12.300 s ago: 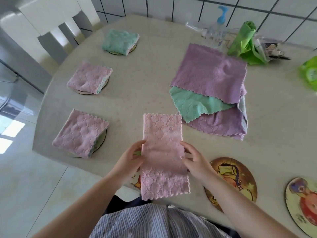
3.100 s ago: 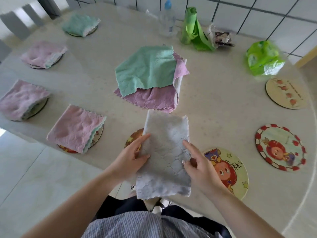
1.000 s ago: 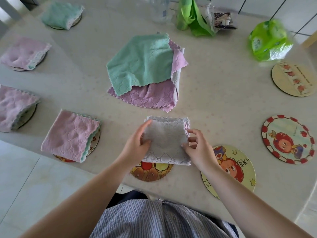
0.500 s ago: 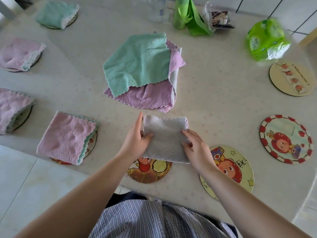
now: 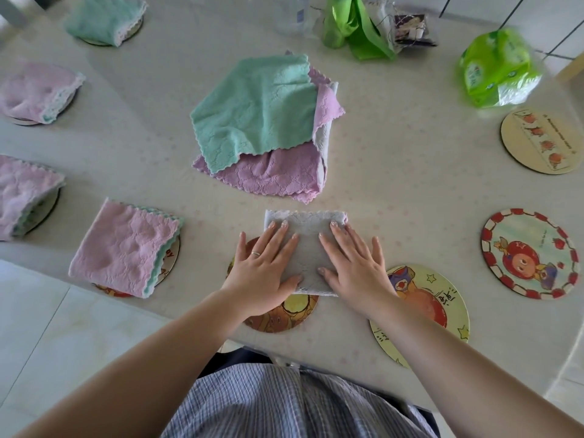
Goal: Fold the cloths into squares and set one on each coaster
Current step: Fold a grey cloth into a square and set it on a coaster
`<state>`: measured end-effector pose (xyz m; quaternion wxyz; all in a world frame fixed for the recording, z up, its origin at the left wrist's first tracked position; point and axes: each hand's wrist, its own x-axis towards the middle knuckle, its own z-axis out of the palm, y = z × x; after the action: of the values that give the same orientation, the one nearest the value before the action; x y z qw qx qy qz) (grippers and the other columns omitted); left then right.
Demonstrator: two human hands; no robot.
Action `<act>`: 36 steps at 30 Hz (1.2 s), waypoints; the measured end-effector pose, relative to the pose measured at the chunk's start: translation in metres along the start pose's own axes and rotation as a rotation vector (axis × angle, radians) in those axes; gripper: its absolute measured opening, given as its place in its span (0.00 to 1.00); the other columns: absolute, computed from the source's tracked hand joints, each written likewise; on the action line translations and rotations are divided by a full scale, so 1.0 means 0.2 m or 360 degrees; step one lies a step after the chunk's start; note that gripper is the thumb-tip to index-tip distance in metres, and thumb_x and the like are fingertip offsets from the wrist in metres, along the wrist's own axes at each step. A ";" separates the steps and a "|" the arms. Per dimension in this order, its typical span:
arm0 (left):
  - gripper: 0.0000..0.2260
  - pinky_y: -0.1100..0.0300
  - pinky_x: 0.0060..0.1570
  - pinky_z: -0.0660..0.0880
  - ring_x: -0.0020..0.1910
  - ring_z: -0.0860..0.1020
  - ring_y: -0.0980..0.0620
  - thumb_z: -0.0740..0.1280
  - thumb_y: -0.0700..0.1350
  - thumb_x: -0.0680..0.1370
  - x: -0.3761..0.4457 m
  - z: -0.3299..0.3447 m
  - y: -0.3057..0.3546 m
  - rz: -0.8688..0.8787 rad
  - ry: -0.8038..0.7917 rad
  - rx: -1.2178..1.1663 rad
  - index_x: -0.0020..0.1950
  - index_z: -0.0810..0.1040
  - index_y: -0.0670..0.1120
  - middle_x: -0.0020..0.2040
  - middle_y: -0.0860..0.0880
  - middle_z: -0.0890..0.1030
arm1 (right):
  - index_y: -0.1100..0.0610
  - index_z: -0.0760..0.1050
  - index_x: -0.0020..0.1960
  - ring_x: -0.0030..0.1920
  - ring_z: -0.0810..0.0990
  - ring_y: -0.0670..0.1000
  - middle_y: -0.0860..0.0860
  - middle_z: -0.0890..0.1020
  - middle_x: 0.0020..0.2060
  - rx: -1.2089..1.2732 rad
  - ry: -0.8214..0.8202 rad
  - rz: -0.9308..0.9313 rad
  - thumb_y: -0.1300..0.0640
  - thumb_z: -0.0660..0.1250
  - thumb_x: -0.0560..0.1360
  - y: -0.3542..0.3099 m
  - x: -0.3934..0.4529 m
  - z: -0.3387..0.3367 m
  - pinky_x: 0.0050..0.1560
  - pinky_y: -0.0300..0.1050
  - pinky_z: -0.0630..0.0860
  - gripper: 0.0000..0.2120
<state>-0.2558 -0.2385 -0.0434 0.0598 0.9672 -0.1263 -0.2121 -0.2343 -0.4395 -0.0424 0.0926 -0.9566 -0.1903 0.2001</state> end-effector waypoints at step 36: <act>0.18 0.68 0.54 0.67 0.55 0.73 0.53 0.68 0.34 0.73 -0.33 0.01 -0.23 -0.0301 0.0608 -0.0999 0.61 0.77 0.46 0.57 0.50 0.73 | 0.47 0.75 0.57 0.43 0.69 0.37 0.45 0.68 0.50 0.1026 0.0295 0.0322 0.56 0.71 0.71 -0.30 -0.24 0.07 0.43 0.23 0.66 0.16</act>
<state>-0.3043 -0.1773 -0.0264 0.3557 0.9314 0.0481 -0.0608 -0.3011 -0.4035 -0.0230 0.3865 -0.9064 -0.0124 0.1702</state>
